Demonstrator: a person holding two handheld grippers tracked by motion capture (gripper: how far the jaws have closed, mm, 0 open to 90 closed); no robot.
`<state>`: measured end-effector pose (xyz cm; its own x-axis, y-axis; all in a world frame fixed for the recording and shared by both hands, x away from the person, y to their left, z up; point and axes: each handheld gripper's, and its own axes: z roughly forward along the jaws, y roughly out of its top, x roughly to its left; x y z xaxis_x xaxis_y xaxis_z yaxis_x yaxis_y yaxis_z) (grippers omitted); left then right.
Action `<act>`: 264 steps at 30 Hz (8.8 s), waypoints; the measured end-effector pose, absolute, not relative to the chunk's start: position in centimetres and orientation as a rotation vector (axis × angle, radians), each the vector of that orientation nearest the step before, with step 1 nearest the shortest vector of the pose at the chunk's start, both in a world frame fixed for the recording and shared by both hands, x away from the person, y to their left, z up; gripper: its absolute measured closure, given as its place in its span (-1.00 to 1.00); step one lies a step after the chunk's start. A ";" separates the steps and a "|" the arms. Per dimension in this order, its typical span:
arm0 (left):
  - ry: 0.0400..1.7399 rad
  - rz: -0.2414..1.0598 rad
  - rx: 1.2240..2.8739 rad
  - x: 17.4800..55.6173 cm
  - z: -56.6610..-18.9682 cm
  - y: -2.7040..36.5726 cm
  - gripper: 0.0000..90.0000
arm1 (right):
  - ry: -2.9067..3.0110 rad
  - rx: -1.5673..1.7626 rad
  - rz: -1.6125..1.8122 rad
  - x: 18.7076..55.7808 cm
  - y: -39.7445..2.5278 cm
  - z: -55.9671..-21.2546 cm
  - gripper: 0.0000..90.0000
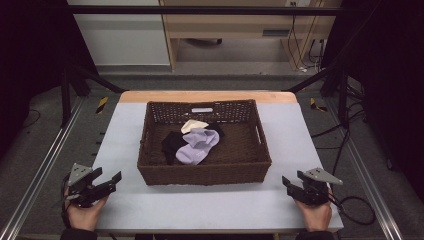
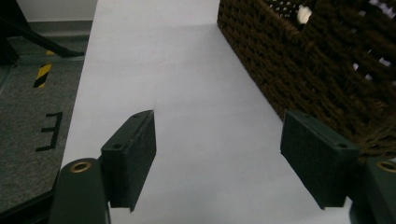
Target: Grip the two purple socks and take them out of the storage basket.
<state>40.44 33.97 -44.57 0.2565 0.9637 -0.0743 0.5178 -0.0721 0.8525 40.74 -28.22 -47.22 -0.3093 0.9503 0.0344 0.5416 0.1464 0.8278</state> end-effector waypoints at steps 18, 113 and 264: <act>1.316 0.738 1.646 39.7 -41.6 32.9 -0.12 | 1.908 1.386 1.055 40.3 -28.0 -47.1 -0.16; 1.040 0.614 1.978 56.4 -37.2 11.1 -0.23 | 1.920 1.337 1.026 40.5 -28.0 -47.0 -0.17; 1.361 0.615 1.699 44.9 -40.9 34.4 0.39 | 1.893 1.409 1.102 40.7 -27.8 -47.2 -0.18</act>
